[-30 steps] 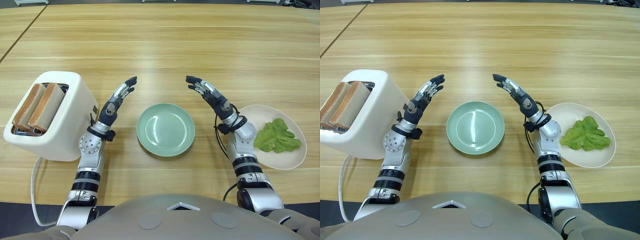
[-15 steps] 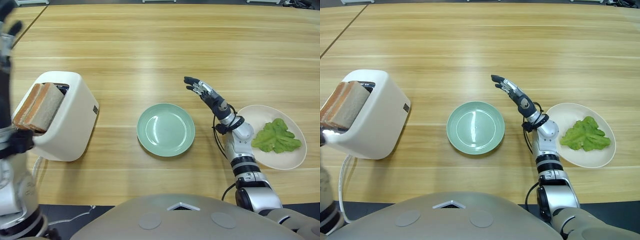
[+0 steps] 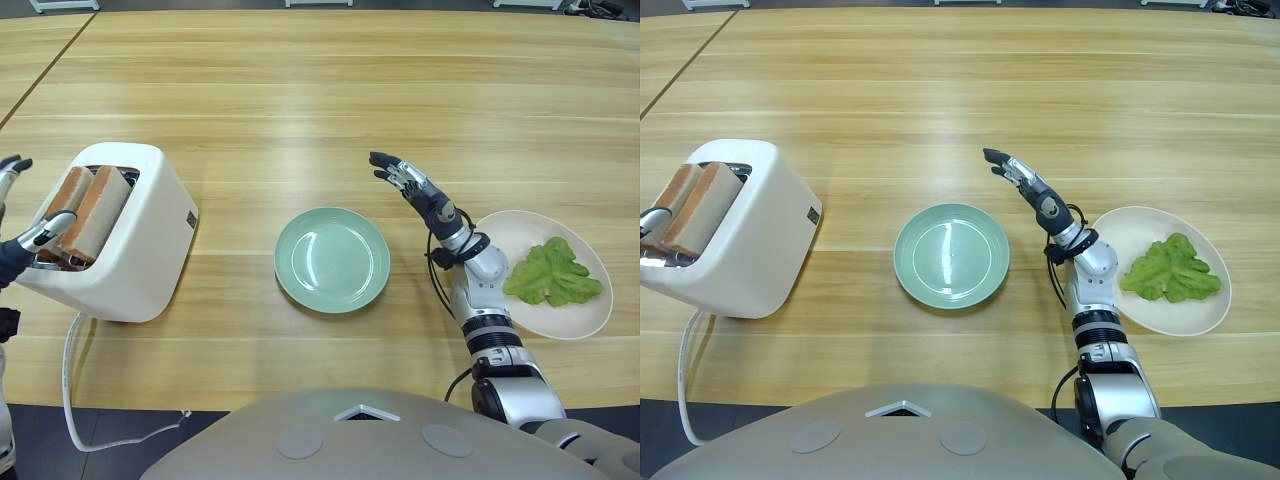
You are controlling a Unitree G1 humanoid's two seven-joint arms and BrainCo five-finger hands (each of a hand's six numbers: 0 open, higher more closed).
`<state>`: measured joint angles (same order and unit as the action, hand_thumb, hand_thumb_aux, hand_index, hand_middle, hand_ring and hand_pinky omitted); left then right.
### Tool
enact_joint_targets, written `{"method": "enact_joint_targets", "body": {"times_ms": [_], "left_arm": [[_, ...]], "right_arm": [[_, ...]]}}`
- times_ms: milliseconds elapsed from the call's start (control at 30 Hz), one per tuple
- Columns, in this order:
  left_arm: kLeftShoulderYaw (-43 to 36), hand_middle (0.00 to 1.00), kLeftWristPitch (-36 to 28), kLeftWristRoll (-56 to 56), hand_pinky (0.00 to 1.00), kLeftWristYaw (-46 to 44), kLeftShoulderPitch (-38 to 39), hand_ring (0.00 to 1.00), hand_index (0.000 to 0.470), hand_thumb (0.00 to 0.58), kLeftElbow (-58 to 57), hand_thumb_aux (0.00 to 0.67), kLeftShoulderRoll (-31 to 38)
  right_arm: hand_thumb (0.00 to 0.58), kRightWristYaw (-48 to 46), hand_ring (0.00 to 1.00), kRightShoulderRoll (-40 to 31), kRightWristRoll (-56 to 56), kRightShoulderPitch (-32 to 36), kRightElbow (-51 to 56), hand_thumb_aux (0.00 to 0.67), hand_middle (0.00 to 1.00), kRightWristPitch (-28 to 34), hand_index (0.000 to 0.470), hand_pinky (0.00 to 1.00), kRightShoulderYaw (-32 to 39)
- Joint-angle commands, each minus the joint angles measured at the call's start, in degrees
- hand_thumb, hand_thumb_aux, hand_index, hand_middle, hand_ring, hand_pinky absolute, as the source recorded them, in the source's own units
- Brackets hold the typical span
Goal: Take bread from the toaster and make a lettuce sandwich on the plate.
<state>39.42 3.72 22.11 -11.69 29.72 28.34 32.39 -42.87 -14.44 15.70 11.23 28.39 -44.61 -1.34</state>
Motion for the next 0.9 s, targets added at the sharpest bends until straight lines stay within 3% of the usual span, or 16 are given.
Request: {"method": "enact_joint_targets", "body": {"times_ms": [33,133,267,333,433,533,867,900], "left_arm": [[-2.1,0.00,0.7,1.3,0.00,0.1,-0.2,0.00,0.000,0.000,-3.5,0.000,0.0],[-1.7,0.00,0.6,1.5,0.00,0.5,-0.5,0.00,0.013,0.031,-4.5,0.018,0.0],[-1.4,0.00,0.6,0.9,0.00,0.9,-1.5,0.00,0.007,0.018,-5.1,0.011,0.4],[-1.2,0.00,0.7,0.7,0.00,1.1,-1.8,0.00,0.017,0.040,-5.3,0.024,0.3],[-0.3,0.00,1.0,-0.1,0.00,1.5,-2.1,0.00,0.017,0.040,-5.1,0.024,0.1],[0.6,0.00,1.5,-1.7,0.00,1.3,-2.2,0.00,0.000,0.000,-4.4,0.000,-0.1],[-1.3,0.00,1.6,-1.0,0.00,0.4,-1.5,0.00,0.065,0.148,-5.7,0.092,0.0],[-1.4,0.00,1.6,-1.0,0.00,0.4,-1.3,0.00,0.081,0.183,-5.8,0.116,0.0]], "right_arm": [[0.000,0.4,0.00,-0.7,-0.2,-0.7,-0.9,0.000,0.00,0.5,0.000,0.00,-0.4],[0.000,0.5,0.00,-0.8,-0.2,-0.9,-1.0,0.000,0.00,0.5,0.000,0.00,-0.6],[0.000,0.7,0.00,-1.2,-0.3,-1.3,-1.1,0.000,0.00,0.3,0.000,0.00,-0.9],[0.000,0.9,0.00,-1.3,-0.3,-1.4,-1.2,0.000,0.00,0.2,0.000,0.00,-1.0],[0.000,1.0,0.00,-1.5,-0.4,-1.4,-1.1,0.000,0.00,0.1,0.000,0.00,-1.1],[0.000,1.1,0.00,-1.7,-0.4,-1.5,-1.1,0.000,0.00,0.1,0.000,0.00,-1.2],[0.000,1.5,0.00,-2.0,-0.6,-1.8,-1.4,0.000,0.00,-0.1,0.000,0.00,-1.3],[0.000,1.5,0.00,-2.0,-0.6,-1.8,-1.4,0.000,0.00,-0.1,0.000,0.00,-1.3]]}}
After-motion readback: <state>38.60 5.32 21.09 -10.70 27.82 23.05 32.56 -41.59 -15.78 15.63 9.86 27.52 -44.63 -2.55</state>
